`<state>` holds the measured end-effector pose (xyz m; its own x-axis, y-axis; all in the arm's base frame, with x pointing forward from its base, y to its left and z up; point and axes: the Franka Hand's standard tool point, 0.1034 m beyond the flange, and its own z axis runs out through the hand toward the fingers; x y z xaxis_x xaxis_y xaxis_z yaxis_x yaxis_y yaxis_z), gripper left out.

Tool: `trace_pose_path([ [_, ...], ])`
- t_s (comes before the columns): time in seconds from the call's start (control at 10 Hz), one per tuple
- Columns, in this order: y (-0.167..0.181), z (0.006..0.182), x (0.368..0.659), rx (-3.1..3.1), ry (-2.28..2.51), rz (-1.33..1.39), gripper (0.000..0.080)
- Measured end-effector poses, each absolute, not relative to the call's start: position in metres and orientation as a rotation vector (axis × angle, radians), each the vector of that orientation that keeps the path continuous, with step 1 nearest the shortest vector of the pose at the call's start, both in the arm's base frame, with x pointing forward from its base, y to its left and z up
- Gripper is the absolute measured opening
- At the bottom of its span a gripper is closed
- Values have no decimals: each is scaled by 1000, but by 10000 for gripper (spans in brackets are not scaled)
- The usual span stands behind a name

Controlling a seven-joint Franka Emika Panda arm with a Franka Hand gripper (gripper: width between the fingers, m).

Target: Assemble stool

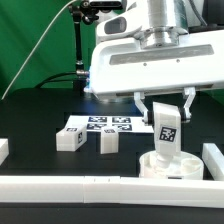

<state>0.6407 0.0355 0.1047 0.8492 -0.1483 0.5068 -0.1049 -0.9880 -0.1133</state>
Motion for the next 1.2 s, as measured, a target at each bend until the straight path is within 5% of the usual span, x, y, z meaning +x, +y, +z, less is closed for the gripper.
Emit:
trace_pose_path([
  [1.2,34,85,626,-2954,201,-870,327],
])
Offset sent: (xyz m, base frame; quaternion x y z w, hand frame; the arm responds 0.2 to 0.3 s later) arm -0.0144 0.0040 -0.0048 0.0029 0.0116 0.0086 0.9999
